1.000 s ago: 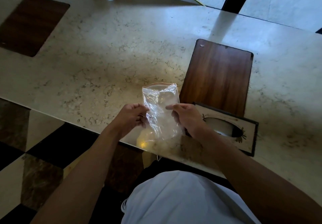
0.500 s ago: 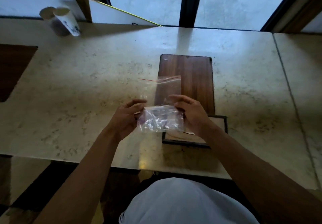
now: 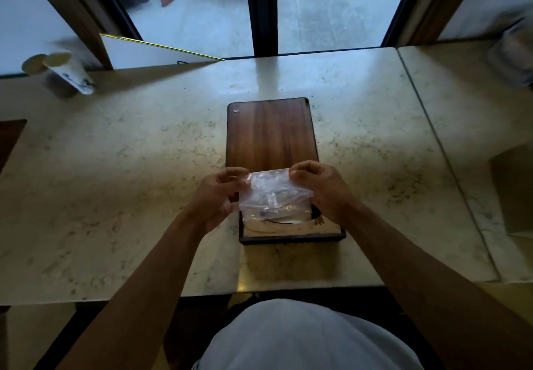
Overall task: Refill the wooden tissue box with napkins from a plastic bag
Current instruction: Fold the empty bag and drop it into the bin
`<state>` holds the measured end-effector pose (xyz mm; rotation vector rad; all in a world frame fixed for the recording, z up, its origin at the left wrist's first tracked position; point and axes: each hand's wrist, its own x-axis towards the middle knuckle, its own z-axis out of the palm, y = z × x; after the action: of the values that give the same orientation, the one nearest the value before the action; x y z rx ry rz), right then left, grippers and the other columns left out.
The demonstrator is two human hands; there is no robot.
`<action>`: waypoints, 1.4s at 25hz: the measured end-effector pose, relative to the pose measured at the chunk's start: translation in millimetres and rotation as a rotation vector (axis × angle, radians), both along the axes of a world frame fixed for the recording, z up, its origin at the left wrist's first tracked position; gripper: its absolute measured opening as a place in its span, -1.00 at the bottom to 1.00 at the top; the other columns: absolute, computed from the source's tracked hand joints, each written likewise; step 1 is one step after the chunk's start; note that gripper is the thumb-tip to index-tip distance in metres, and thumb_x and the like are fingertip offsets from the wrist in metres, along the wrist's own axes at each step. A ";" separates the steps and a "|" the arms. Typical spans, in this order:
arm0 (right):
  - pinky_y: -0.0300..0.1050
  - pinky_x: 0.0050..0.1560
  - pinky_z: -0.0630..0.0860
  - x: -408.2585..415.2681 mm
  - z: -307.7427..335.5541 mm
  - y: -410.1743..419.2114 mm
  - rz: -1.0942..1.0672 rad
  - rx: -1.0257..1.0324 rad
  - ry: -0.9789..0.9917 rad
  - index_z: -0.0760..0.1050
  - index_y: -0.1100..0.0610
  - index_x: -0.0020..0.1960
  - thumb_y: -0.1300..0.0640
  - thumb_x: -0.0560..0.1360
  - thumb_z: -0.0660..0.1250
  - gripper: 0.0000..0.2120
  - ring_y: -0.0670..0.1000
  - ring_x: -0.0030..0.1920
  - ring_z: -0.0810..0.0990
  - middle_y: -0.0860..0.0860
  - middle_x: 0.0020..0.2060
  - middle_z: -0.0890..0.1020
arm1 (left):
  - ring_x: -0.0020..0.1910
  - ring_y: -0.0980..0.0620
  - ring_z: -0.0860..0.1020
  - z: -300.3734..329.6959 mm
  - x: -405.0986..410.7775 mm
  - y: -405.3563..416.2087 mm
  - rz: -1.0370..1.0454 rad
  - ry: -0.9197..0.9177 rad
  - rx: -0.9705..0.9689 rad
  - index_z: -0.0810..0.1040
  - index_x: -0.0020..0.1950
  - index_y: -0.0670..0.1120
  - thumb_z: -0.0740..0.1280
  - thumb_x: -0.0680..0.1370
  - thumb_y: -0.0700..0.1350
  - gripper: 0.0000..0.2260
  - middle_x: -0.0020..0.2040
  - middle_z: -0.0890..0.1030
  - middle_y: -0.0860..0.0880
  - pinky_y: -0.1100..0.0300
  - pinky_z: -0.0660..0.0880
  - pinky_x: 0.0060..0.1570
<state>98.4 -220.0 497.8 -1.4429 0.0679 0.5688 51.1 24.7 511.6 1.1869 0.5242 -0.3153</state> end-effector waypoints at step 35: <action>-0.17 -0.30 0.59 -297.7 -21.3 -262.2 -1.345 0.052 0.241 0.61 0.29 0.04 0.31 0.55 0.41 -0.92 -0.04 -0.42 0.59 0.06 -0.37 0.65 | -0.29 -0.14 0.67 -23.6 -31.1 -382.7 -1.244 -0.154 0.256 0.65 -0.10 -0.26 0.45 0.48 -0.38 -0.94 -0.22 0.71 -0.21 0.03 0.68 -0.21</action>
<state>-199.4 -482.2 476.5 -0.9708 1.1067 -0.3774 20.1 -358.0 488.0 1.6638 -0.3958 -1.2215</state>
